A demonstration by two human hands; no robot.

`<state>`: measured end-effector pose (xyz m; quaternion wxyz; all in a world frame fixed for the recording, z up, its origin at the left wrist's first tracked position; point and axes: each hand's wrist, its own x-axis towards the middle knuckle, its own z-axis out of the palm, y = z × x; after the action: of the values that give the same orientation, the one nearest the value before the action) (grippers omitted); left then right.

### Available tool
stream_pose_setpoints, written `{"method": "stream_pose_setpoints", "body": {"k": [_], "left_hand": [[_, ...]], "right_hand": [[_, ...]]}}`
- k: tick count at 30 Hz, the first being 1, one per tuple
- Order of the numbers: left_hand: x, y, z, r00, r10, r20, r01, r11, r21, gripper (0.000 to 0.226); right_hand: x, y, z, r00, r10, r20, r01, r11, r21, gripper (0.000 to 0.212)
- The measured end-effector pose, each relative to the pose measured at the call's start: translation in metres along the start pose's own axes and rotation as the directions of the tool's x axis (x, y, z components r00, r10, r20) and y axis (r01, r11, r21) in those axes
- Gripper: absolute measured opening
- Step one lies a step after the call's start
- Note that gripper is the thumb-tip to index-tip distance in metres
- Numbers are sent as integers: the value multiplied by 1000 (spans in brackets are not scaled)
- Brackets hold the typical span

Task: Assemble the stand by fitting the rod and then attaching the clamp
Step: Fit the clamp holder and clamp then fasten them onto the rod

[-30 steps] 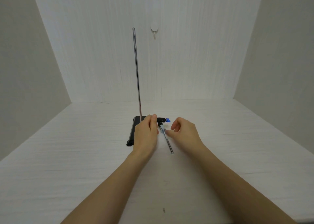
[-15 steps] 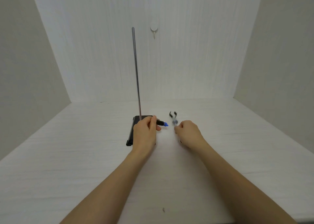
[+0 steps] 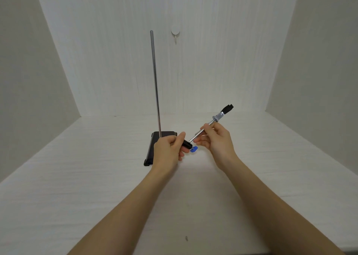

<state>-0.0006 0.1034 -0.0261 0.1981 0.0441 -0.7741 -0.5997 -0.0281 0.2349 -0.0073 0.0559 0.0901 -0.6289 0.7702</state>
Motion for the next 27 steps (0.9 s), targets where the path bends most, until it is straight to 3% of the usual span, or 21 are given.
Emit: {"method": "stream_pose_setpoints", "body": {"k": [8, 17, 22, 27], "left_hand": [[-3, 5, 0, 998, -68, 12, 69, 995, -70, 41], [-2, 11, -4, 976, -217, 21, 217, 961, -169, 42], [-2, 11, -6, 955, -272, 121, 294, 923, -250, 41], [1, 14, -8, 893, -328, 309, 421, 852, -312, 31]], "right_hand": [[-4, 2, 2, 981, -157, 111, 181, 951, -252, 15], [-7, -1, 3, 966, -205, 158, 241, 935, -261, 13], [-8, 1, 5, 962, -211, 175, 258, 910, -324, 10], [-2, 3, 1, 988, -148, 34, 151, 939, -308, 17]]}}
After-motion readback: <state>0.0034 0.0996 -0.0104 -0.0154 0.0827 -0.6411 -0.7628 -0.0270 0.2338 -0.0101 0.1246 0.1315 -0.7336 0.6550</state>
